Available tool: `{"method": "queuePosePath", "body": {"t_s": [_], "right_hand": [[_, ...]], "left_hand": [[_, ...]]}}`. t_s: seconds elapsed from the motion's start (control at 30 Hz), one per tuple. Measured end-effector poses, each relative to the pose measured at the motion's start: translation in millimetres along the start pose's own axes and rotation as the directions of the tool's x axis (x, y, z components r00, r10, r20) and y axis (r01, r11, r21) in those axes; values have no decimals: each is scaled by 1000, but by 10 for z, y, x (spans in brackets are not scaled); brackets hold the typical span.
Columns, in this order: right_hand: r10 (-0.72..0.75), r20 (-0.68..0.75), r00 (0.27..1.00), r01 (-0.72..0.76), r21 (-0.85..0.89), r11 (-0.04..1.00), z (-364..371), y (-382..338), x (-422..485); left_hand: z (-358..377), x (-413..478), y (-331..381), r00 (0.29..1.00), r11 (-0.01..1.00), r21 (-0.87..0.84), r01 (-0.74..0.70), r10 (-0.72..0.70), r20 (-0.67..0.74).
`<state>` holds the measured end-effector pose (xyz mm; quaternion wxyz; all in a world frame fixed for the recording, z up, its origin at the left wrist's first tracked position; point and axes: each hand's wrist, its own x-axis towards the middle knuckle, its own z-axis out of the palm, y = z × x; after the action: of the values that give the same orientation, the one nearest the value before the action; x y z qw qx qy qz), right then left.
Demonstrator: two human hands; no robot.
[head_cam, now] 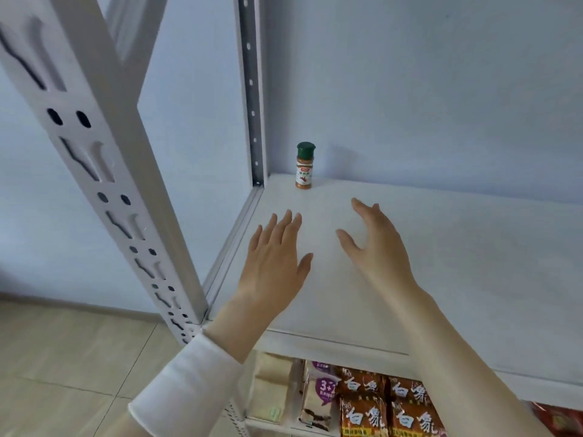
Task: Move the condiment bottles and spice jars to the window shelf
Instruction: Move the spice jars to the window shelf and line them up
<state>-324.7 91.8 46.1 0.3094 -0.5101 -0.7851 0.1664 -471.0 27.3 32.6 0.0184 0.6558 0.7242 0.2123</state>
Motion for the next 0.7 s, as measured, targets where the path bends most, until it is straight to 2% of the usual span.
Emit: {"method": "queuePosePath", "body": {"t_s": [0.27, 0.5, 0.7], "right_hand": [[70, 48, 996, -80, 257, 963, 379, -31, 863], [121, 60, 991, -134, 327, 935, 757, 202, 1582], [96, 64, 993, -112, 354, 928, 989, 262, 1928]], "left_hand": [[71, 640, -266, 974, 974, 7, 227, -227, 12], [274, 1081, -447, 953, 952, 32, 303, -303, -6], [372, 1301, -532, 949, 948, 53, 314, -315, 1]]}}
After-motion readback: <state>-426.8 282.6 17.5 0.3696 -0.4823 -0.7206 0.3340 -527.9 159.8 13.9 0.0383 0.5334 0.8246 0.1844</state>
